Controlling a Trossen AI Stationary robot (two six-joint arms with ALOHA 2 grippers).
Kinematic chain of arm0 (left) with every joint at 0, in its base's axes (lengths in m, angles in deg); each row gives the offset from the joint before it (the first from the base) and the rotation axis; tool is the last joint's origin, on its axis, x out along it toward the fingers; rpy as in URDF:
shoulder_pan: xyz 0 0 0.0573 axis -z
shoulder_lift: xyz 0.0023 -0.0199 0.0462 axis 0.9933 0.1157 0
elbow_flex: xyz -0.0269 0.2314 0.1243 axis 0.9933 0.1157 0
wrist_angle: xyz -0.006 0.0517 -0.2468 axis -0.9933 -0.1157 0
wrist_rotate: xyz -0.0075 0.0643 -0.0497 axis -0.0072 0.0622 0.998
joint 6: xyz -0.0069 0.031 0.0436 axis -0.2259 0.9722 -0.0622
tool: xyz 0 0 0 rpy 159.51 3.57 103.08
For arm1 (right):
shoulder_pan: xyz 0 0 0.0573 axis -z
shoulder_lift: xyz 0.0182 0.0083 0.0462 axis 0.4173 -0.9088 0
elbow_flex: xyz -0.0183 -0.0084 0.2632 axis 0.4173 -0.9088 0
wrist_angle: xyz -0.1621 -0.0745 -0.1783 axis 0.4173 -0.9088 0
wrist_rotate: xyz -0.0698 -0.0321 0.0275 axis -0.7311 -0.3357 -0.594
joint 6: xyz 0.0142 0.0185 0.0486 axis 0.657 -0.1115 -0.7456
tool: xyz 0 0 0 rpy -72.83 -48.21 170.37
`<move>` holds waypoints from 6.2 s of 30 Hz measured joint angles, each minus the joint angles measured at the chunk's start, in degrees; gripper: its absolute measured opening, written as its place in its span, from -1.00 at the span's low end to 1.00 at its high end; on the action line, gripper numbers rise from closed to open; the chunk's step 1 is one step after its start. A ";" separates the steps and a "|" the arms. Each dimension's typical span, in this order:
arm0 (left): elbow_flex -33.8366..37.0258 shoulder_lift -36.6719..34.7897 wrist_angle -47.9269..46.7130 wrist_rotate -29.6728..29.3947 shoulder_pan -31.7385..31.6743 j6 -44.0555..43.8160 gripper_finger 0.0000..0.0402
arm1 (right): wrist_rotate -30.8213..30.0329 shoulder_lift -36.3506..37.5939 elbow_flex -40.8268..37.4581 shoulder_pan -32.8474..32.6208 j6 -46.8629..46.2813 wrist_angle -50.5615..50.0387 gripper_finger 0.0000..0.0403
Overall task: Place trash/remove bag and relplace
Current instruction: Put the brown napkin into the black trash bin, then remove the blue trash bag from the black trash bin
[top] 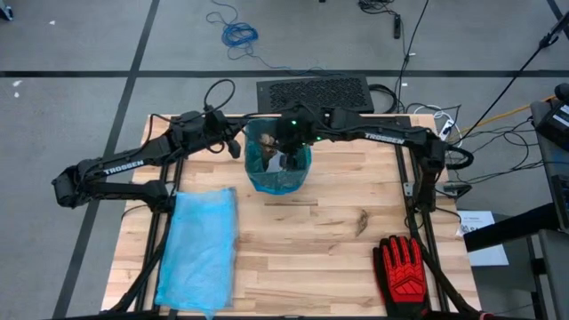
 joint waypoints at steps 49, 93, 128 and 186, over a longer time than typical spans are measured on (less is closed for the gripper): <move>0.01 0.17 -3.67 0.02 0.00 1.44 -1.00 | 2.95 32.67 -62.28 -25.04 -80.33 -13.25 -0.18; -4.97 4.70 -4.41 0.04 0.00 2.91 -1.00 | -19.34 37.31 -42.89 -20.57 -50.30 -12.82 -1.00; -5.91 4.68 -6.25 -0.90 0.18 6.70 -1.00 | 4.28 9.49 -25.38 4.31 -10.14 34.28 -0.16; -5.91 21.44 -7.32 -28.29 38.89 25.48 -0.35 | 2.49 21.07 -20.93 4.33 -0.87 5.81 0.15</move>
